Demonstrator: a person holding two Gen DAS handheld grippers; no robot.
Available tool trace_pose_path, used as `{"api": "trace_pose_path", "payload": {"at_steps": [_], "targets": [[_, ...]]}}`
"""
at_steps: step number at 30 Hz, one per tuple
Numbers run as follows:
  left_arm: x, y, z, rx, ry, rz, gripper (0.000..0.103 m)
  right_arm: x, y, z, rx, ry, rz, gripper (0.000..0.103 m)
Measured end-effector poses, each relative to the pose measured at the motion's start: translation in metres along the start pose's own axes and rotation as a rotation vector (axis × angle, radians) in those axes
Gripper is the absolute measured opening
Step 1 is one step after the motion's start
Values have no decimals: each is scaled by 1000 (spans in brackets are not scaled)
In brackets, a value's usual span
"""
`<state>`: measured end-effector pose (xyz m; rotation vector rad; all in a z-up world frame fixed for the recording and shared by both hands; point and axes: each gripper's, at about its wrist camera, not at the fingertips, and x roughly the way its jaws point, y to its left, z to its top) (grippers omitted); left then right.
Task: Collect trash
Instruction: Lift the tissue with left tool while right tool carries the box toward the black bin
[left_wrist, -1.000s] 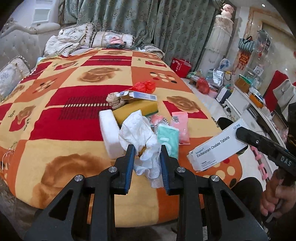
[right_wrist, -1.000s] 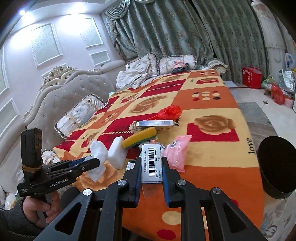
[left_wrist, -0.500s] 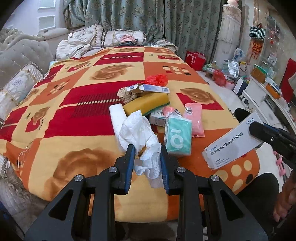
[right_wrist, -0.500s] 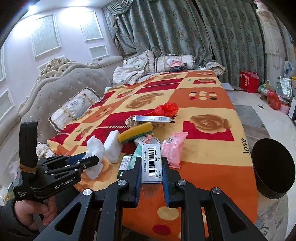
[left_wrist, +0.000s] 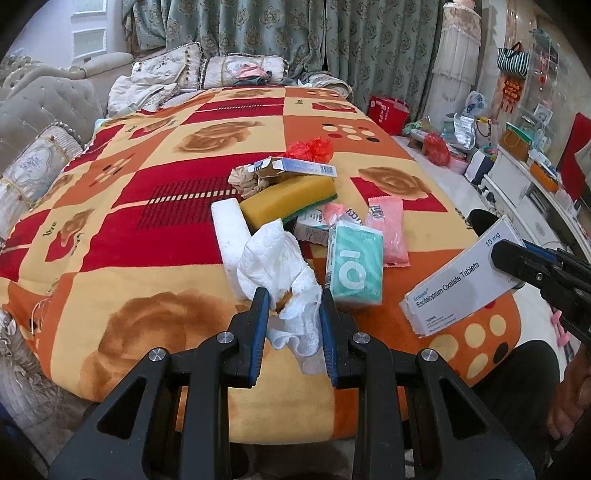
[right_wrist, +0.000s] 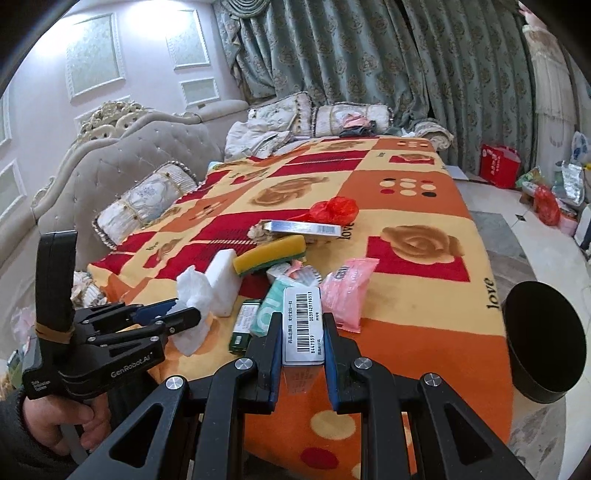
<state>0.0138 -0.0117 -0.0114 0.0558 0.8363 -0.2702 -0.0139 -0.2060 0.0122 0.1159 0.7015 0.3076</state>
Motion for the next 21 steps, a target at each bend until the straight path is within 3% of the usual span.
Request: {"api": "trace_pose_path", "payload": {"at_steps": [21], "targets": [[5,-16,9,24,-3,-65,24,-7,-29,-1,45,-17,-60,19]]}}
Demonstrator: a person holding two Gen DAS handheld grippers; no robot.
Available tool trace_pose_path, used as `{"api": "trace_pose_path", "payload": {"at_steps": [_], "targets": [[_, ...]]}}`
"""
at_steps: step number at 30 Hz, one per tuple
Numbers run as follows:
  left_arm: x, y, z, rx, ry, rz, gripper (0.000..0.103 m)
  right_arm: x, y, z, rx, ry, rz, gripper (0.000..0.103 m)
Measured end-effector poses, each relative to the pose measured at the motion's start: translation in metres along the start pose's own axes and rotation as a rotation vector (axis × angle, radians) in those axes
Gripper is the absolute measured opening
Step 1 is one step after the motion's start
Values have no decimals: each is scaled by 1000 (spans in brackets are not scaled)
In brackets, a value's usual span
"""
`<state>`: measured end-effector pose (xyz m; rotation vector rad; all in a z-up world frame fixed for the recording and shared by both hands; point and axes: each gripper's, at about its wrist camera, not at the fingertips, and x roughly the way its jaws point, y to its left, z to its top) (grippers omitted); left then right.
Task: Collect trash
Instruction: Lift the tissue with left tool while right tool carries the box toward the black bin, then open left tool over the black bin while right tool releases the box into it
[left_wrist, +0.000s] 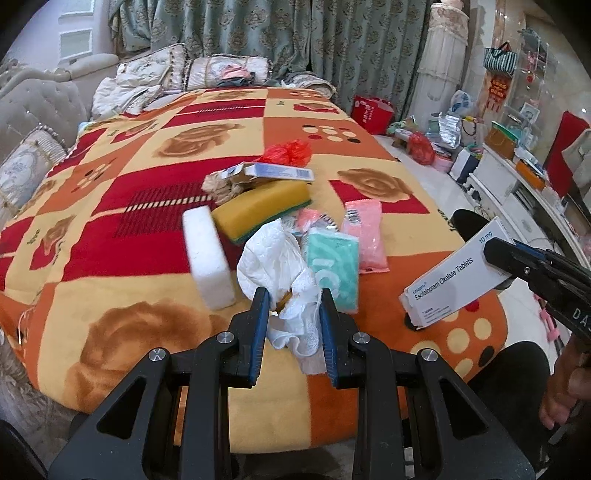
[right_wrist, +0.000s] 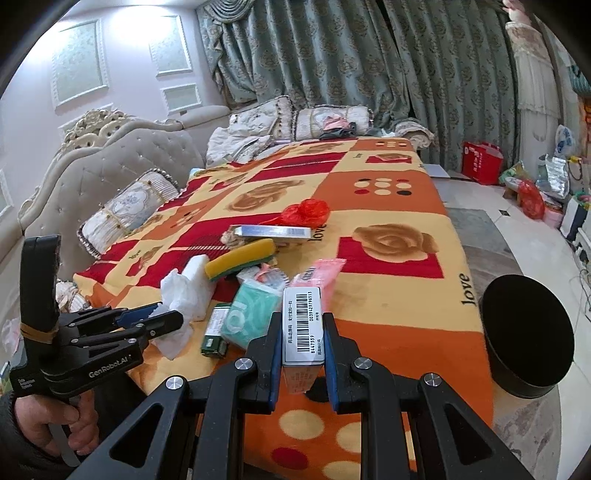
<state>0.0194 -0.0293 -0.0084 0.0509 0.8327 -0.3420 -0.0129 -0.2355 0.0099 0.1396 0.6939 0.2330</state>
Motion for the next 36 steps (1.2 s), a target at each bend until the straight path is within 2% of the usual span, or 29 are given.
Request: {"api": "trace_pose_path", "payload": {"at_steps": [7,9,12,17,19,22,31,36], "targets": [[10,-38,26,78,-19,-88,24,-15,-46,9,59,-27,-93,19],[17,-55,34,103,-15,-141,24,-22,-65,13,76,-38,-128,19],[30,-89,46,162,1,-200,24,-34,-97,19,109,-60,-189,18],[56,-152,70,236,34,-340,24,-48,-154,24,167,-75,-289,18],[70,-178,80,263,52,-411,24,-50,-174,24,190,-73,-310,19],[90,-215,88,307,81,-466,24,-48,-202,23,219,-65,-339,19],[156,-289,101,360,128,-513,25,-30,-256,15,308,-24,-380,19],[182,-303,103,344,182,-499,36,-22,-278,8,374,0,-390,19]]}}
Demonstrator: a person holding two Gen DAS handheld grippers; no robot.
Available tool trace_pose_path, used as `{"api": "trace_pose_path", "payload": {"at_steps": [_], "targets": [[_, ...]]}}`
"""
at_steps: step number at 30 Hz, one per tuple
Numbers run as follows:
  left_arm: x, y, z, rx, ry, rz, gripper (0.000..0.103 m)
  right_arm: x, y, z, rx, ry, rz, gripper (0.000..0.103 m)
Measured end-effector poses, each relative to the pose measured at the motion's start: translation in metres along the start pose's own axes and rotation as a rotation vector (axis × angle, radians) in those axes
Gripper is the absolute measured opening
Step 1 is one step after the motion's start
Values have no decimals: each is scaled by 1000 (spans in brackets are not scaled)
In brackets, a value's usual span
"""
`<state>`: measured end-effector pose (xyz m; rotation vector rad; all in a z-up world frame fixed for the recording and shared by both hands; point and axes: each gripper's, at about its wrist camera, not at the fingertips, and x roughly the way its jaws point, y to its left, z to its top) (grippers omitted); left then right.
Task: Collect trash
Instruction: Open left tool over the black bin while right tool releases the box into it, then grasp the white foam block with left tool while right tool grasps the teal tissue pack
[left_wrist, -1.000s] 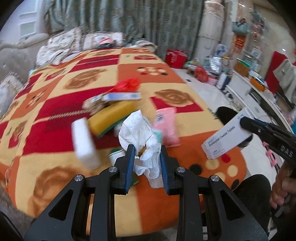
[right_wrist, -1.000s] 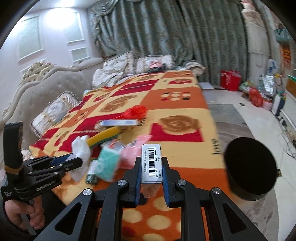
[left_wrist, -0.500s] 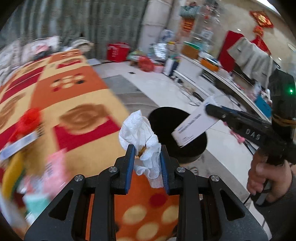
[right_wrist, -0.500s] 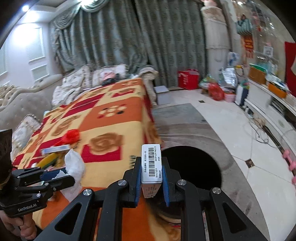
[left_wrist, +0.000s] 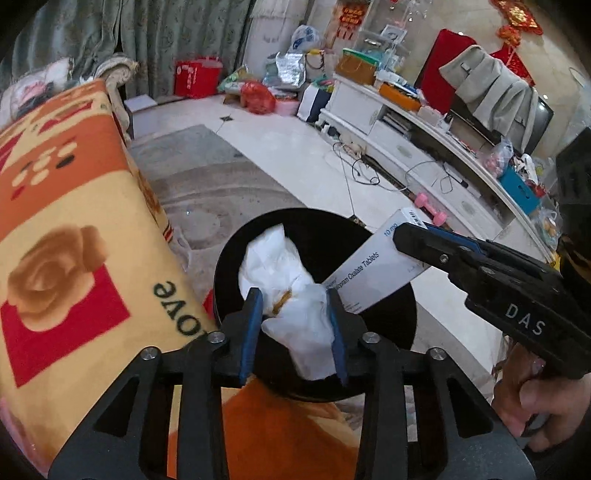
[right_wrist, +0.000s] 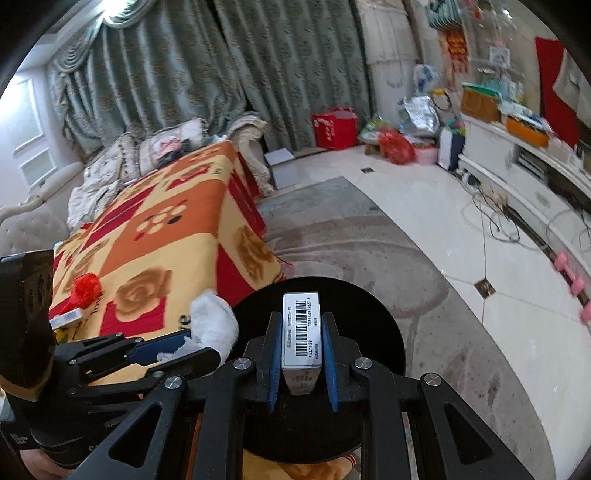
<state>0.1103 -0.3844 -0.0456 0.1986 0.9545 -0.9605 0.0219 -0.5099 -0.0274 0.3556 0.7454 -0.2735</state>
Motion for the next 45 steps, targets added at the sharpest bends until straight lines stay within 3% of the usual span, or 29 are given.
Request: {"api": "trace_pose_path", "payload": {"at_steps": [2,3,6,11,19,23,30,34,38,45], "targets": [[1,5,-3,-16,2,12,48,3,-5,-2,26,5,7,20],[-1,7,-4,-20,0,12,53,4,-7,-3,36,5,11,26],[-11,12,-7,-34,-11,27,53,3,-9,-5,58,0,16,37],[-56,20,-19,-75,-62,69,53,-9,6,-5,54,-17,38,37],[-160,51,-84,-137,-164,215,54,-30,84,-23,-38,8,137,41],[-198,76,-126,-170,-193,301,55,-36,135,-42,-109,20,193,66],[-251,147,-194,-301,-229,471,57,-25,199,-80,-184,96,290,67],[-264,182,-216,-372,-220,532,57,-14,224,-97,-200,144,338,67],[-267,206,-227,-437,-232,521,57,-3,254,-111,-208,194,408,67],[-246,219,-228,-453,-193,526,57,19,301,-124,-185,263,512,69]]}}
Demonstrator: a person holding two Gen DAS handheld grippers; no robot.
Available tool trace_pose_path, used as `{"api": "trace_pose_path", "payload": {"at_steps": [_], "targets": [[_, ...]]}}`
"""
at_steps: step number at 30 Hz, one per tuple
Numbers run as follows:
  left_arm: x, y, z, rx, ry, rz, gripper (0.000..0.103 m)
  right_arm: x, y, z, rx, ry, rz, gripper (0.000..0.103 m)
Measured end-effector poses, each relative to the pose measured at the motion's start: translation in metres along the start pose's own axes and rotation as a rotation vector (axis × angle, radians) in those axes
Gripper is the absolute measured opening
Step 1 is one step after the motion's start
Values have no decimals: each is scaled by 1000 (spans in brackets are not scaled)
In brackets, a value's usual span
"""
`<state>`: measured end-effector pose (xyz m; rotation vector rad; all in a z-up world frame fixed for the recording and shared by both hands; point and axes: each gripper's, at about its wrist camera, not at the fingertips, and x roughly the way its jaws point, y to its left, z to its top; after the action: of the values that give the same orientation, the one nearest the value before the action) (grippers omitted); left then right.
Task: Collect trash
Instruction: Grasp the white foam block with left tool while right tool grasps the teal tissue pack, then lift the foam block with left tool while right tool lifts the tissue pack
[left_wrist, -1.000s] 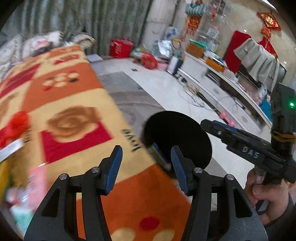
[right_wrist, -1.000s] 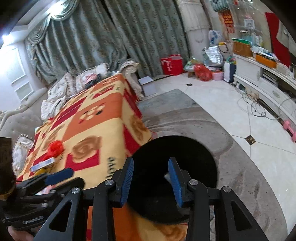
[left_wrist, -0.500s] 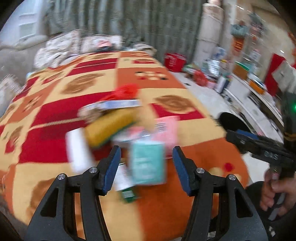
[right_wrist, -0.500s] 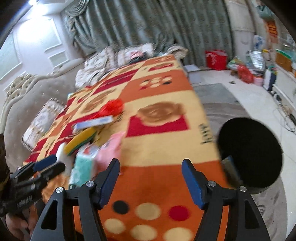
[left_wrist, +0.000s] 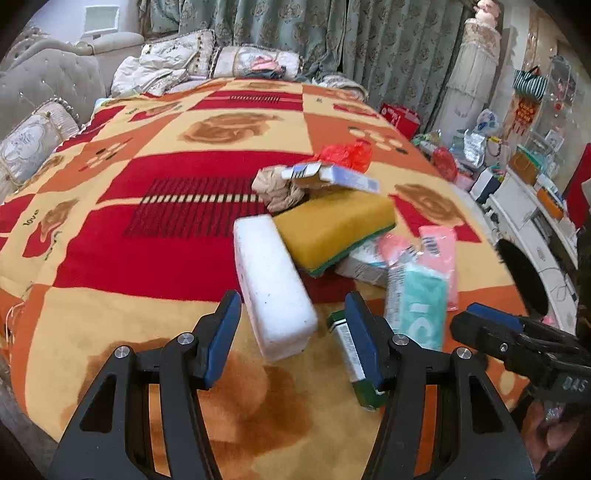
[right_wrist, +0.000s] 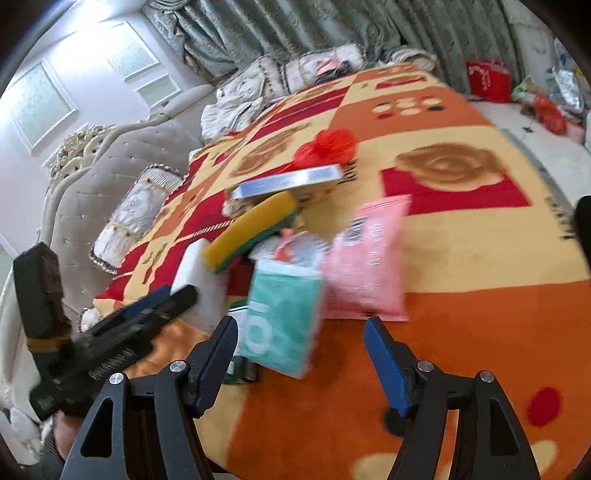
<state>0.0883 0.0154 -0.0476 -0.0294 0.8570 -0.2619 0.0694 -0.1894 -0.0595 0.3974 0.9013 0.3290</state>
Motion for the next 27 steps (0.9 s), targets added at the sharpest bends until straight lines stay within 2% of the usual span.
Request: {"api": "trace_pose_path", "payload": {"at_steps": [7,9,11,14,15,27], "targets": [[17,18,-2,-83,26,-1,54,38,7,5,38,65,5,70],[18,18,-2,-80,31,-9,31,45,11,6,13,76,-20,70],[18,17,-3,-79,35,-10,30,47,13,6,-7,68,-41,69],[17,17,-3,-74,23,-24,28,46,17,5,-43,62,-58,48],[15,17,-3,-76,18,-27,28,44,18,3,-61,61,-64,46],[-43,9,-9,-84,-78,-19,28,-7,36,-4,-168,-29,-106,44]]}}
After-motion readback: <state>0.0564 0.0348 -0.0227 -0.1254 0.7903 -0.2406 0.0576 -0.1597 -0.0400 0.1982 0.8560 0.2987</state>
